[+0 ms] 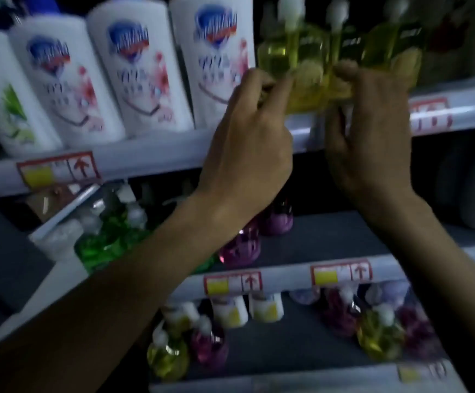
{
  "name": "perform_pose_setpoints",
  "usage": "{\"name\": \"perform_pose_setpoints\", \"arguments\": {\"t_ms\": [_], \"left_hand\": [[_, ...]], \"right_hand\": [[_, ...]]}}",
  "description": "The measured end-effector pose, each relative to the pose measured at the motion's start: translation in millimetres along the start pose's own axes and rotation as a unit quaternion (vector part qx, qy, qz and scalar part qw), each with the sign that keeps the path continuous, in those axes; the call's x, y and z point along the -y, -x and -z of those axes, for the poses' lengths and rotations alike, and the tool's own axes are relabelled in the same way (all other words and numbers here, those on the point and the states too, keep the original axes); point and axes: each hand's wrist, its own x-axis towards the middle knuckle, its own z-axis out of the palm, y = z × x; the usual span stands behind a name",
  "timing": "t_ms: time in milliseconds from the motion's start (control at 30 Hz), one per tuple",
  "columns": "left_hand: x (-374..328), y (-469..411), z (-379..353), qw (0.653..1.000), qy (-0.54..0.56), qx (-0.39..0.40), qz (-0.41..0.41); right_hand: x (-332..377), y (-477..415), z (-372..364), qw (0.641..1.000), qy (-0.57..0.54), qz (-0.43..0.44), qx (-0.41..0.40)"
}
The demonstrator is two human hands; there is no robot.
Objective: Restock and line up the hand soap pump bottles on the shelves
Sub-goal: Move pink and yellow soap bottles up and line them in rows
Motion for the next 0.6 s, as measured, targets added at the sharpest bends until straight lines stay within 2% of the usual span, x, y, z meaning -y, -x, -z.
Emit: {"name": "perform_pose_setpoints", "arguments": {"t_ms": [33, 100, 167, 200, 233, 267, 300, 333, 367, 400, 467, 600], "left_hand": [[3.7, 22.0, -0.2, 0.999, 0.014, -0.004, -0.031], [15.9, 77.5, -2.7, 0.990, 0.005, 0.033, -0.140], [30.4, 136.6, -8.0, 0.961, -0.025, 0.119, -0.247], [39.4, 164.7, -12.0, 0.949, -0.024, 0.170, -0.265], [48.4, 191.1, -17.4, 0.942, -0.020, 0.227, -0.245], [55.8, 215.8, -23.0, 0.936, -0.016, 0.302, -0.182], [62.8, 240.3, -28.7, 0.916, -0.011, 0.396, -0.070], [72.3, 264.8, -35.4, 0.875, 0.005, 0.479, 0.069], [82.2, 286.5, -42.3, 0.822, 0.038, 0.524, 0.219], [91.5, 304.4, -48.5, 0.776, 0.065, 0.523, 0.346], [106.5, 327.6, -61.8, 0.738, 0.061, 0.464, 0.486], [118.1, 339.8, -87.5, 0.724, 0.034, 0.411, 0.554]], "right_hand": [[5.9, 12.1, 2.3, 1.000, -0.011, 0.003, -0.029], [15.6, 47.1, 6.2, 0.999, -0.024, 0.031, 0.000], [22.3, 92.4, 6.2, 0.990, -0.045, 0.064, 0.117], [25.0, 115.8, 3.9, 0.976, -0.053, 0.084, 0.192], [26.2, 138.7, -1.0, 0.953, -0.059, 0.110, 0.277], [27.1, 160.1, -8.4, 0.915, -0.064, 0.128, 0.377], [28.0, 181.9, -18.6, 0.865, -0.064, 0.126, 0.481], [29.4, 203.5, -29.2, 0.810, -0.066, 0.098, 0.574], [30.0, 224.9, -40.3, 0.756, -0.066, 0.055, 0.649], [30.4, 244.5, -51.5, 0.708, -0.060, 0.018, 0.704], [29.4, 273.0, -72.4, 0.648, -0.041, -0.020, 0.761], [21.5, 295.7, -113.4, 0.604, -0.009, -0.069, 0.794]]}}
